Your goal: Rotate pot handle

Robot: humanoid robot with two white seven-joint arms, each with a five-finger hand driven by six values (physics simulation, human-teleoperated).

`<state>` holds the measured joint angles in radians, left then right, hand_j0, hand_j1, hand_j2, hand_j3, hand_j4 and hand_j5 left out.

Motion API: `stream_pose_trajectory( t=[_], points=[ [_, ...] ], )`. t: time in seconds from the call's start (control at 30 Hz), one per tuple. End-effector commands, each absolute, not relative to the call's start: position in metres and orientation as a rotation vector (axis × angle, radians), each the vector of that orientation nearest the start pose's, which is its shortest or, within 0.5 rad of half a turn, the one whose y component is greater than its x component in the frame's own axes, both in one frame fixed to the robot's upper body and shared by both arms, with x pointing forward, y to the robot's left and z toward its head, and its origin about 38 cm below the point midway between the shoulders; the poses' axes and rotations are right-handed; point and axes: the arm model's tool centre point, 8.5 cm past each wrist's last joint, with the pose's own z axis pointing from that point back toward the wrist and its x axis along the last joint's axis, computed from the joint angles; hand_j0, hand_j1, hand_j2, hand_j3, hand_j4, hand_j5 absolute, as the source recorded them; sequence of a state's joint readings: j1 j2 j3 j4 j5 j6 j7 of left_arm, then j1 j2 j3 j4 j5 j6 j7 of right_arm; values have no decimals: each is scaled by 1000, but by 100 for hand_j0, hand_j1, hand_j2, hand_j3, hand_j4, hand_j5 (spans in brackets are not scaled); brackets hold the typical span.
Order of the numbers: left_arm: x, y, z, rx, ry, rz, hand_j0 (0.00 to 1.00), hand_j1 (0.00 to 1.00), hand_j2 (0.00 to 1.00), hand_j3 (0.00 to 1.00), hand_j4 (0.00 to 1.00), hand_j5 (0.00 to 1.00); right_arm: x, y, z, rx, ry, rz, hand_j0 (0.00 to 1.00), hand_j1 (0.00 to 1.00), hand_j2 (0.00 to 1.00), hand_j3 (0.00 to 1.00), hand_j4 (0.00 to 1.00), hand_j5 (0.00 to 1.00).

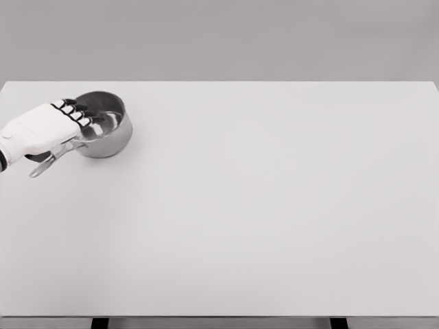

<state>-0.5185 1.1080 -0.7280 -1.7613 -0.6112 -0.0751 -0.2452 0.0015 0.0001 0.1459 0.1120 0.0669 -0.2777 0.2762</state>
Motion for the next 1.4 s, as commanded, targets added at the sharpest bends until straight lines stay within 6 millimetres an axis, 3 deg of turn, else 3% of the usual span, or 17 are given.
stream_pose_trajectory(
  t=[0.0,0.57,0.97,1.37],
  points=[
    [397,346,231,957,-1167,-1972,100,100,100,100,100,100,-15,-248,-255,215,-125,239,100,100,100,100,100,100],
    [394,358,249,976,-1213,-1959,100,100,100,100,100,100,-16,-248,-255,215,-124,238,100,100,100,100,100,100],
    [392,363,237,954,-1182,-1953,100,100,100,100,100,100,-15,-248,-255,215,-125,239,100,100,100,100,100,100],
    [400,389,230,953,-1129,-1879,100,100,100,100,100,100,-16,-248,-255,213,-124,238,100,100,100,100,100,100]
  ],
)
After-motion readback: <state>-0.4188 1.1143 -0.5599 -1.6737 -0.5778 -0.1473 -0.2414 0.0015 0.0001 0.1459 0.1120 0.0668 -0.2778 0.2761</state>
